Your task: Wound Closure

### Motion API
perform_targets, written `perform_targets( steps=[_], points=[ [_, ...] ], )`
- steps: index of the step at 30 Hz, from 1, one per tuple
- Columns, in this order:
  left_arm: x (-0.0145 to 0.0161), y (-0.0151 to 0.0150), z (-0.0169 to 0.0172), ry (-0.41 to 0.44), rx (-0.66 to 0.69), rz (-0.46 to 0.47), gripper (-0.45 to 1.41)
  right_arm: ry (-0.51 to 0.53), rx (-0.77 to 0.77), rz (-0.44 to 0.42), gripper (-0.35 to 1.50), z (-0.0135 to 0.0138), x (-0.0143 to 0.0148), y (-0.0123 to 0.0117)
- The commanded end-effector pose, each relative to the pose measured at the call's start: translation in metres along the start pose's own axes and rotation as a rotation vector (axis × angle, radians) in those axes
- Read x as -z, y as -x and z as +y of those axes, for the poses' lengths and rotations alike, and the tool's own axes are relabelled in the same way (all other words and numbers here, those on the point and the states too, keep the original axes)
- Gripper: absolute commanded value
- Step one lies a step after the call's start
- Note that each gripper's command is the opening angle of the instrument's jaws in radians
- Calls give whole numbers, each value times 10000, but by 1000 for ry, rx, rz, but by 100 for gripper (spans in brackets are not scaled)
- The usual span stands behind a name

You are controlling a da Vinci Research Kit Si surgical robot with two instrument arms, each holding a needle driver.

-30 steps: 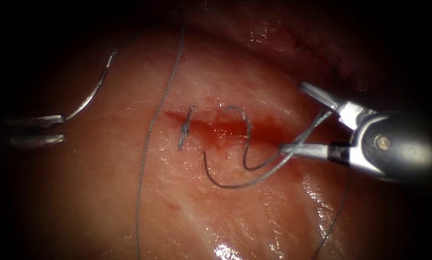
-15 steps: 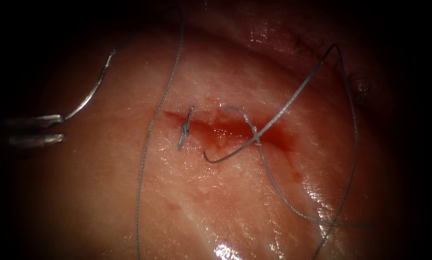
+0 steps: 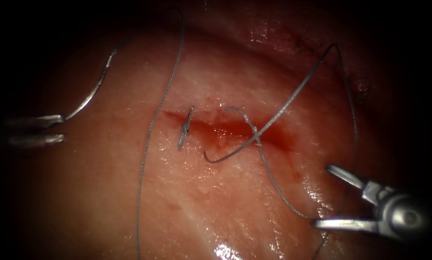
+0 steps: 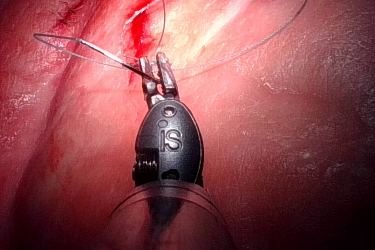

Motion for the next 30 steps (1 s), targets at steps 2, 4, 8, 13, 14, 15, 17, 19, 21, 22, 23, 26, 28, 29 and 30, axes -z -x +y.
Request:
perform_targets(
  steps=[2, 4, 8, 13, 14, 15, 17, 19, 21, 22, 23, 26, 28, 29, 30],
  points=[
    [-6, 7, 6, 2, 3, 0, -45, 16, -7, 7, 145, -6, -49, 12],
    [-6, 7, 7, 1, 3, 0, -45, 30, -6, 4, 140, -3, -67, 17],
    [-8, 8, 7, 0, 2, 0, -45, 65, -36, -4, 136, 5, -104, 25],
    [-8, 9, 7, 0, 2, 1, -45, 99, -48, 20, 135, 9, -121, 11],
    [-8, 10, 6, 1, 2, 1, -45, 103, -51, 24, 133, 9, -122, 8],
    [-9, 10, 7, 0, 2, 1, -45, 107, -53, 28, 133, 10, -124, 5],
    [-9, 10, 7, -1, 1, 0, -45, 119, -58, 36, 131, 10, -132, -2],
    [-10, 10, 8, 1, 1, -2, -45, 126, -62, 32, 130, 7, -143, 0],
    [-9, 10, 8, 1, 1, -2, -45, 124, -59, 22, 115, 5, -148, 3],
    [-9, 9, 8, 1, 1, -2, -45, 118, -56, 13, 78, 3, -148, 5],
    [-9, 9, 8, 1, 1, -2, -45, 112, -55, 6, 41, 3, -147, 7],
    [-8, 9, 7, 2, 1, -2, -45, 100, -53, 6, -35, 1, -136, 8],
    [-7, 9, 7, 3, 1, -1, -45, 99, -47, 4, -35, -2, -124, 6],
    [-7, 9, 6, 4, 1, -1, -45, 101, -46, 5, -35, -7, -113, 3],
    [-7, 9, 6, 4, 2, -1, -45, 99, -46, 7, -35, -11, -107, -1]
  ],
)
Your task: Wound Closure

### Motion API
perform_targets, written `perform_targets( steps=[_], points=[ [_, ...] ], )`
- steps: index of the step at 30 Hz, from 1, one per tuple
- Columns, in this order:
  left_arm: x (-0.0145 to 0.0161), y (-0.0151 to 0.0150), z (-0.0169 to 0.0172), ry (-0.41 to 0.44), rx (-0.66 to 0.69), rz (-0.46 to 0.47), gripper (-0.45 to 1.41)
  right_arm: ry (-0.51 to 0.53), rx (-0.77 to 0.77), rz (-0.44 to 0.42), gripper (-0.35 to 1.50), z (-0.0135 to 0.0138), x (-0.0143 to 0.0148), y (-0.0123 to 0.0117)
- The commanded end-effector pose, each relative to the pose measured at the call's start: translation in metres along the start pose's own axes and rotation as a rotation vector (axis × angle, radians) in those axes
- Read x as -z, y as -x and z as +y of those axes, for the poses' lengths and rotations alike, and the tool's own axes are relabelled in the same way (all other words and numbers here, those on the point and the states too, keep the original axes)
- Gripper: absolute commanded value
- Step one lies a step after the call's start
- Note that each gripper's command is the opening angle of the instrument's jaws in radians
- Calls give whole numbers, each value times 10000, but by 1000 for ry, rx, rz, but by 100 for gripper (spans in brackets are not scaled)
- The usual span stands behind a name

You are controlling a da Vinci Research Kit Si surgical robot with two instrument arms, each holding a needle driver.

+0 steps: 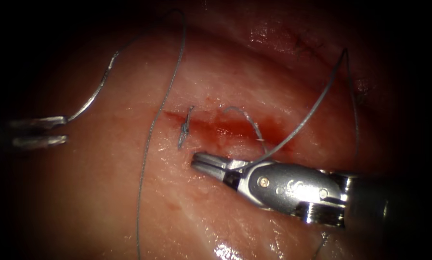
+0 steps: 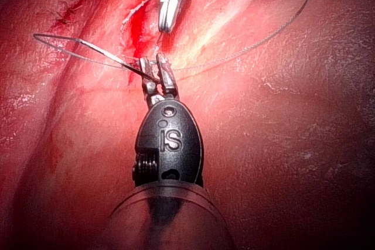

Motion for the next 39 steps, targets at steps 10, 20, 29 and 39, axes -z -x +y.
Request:
perform_targets(
  steps=[10, 20, 29, 39],
  points=[
    [-4, 6, 6, 3, 4, 1, -45, -24, 1, 30, -35, -51, 29, -23],
    [-3, 5, 5, 3, 5, 1, -45, -22, 8, 41, -35, -62, 49, -22],
    [-3, 5, 5, 4, 5, 1, -45, -23, 19, 55, -35, -92, 80, -29],
    [-3, 5, 5, 4, 5, 1, -45, -56, 29, 78, -35, -124, 95, -47]
  ],
)
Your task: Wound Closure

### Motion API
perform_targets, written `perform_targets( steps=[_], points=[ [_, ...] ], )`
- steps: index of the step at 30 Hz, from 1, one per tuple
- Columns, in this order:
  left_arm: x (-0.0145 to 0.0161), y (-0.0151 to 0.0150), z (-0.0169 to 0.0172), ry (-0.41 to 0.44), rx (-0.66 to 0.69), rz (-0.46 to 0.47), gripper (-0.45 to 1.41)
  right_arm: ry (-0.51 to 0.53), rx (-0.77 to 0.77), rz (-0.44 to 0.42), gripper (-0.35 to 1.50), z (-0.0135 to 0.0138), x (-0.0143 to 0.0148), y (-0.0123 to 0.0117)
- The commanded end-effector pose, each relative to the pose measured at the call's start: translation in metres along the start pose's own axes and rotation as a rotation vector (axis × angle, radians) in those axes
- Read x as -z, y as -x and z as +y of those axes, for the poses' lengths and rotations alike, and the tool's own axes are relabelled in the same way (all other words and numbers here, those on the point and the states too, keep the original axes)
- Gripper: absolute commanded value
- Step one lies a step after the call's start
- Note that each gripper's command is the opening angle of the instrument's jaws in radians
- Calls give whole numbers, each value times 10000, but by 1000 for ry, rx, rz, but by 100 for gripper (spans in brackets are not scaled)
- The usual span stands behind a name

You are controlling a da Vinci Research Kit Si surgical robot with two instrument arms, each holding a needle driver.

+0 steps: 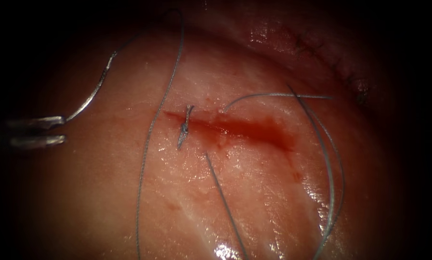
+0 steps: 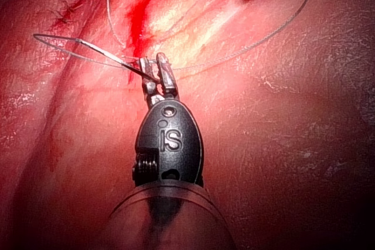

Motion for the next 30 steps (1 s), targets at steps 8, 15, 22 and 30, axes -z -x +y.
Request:
perform_targets(
  steps=[8, 15, 22, 30],
  points=[
    [-5, 6, 6, 2, 4, 0, -45, -38, 1, 7, -35, -24, 14, -10],
    [-5, 6, 6, 2, 4, 0, -45, -12, -4, 7, 88, -19, 3, -9],
    [-5, 6, 6, 2, 4, 0, -45, 85, -15, -1, 146, 0, 5, 1],
    [-6, 11, 3, 3, 3, 1, -45, 118, -10, -92, 146, 29, 48, 30]
  ],
)
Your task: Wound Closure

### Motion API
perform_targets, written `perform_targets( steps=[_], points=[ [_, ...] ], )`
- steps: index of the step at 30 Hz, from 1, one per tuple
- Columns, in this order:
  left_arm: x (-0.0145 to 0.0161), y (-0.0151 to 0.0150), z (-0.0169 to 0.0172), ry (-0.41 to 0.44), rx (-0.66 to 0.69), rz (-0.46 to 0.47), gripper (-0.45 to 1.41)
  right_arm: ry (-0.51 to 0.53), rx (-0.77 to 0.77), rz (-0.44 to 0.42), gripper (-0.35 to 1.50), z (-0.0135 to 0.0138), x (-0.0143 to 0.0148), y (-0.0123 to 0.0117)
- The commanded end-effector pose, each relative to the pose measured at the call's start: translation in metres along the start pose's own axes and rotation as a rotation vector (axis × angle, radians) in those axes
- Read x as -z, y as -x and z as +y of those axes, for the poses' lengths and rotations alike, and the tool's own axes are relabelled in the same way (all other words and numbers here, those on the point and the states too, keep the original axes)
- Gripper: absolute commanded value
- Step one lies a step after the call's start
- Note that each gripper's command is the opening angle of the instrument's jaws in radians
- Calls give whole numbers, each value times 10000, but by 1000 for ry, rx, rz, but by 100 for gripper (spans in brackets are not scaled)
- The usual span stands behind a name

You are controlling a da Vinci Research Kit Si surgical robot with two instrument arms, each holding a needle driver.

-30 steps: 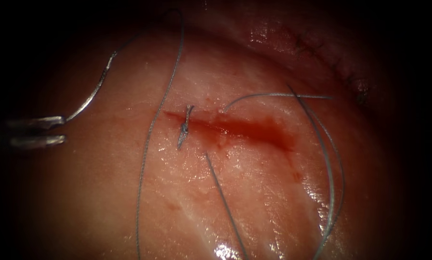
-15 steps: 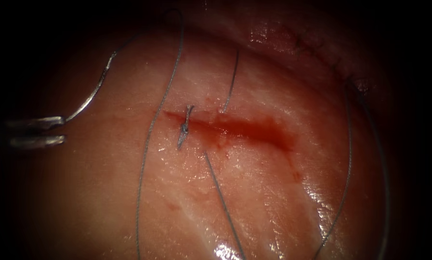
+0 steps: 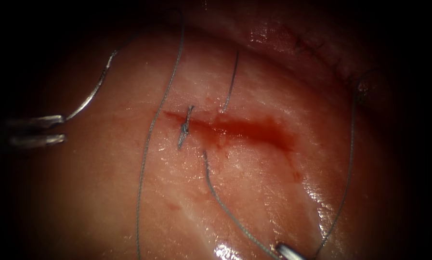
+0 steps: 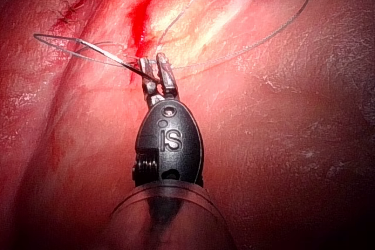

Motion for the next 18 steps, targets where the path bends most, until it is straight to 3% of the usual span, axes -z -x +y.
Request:
perform_targets(
  steps=[1, 3, 5, 8, 12, 18],
  points=[
    [-6, 10, 5, -4, 3, -6, -45, 40, -1, -58, 148, 7, 2, 16],
    [-5, 13, 3, -7, 2, -9, -45, 111, 11, -147, 148, 30, 7, 36],
    [-3, 15, 1, -12, 2, -15, -45, 99, 78, -164, 148, 48, 10, 54],
    [-2, 16, 0, -14, 2, -17, -45, 87, 239, -376, 148, 73, 17, 77],
    [-3, 17, -1, -16, 2, -20, -45, 191, 261, -414, 148, 82, 32, 80],
    [-6, 29, -6, -35, -3, -35, -45, 195, 231, -361, 148, 80, 38, 73]
  ],
)
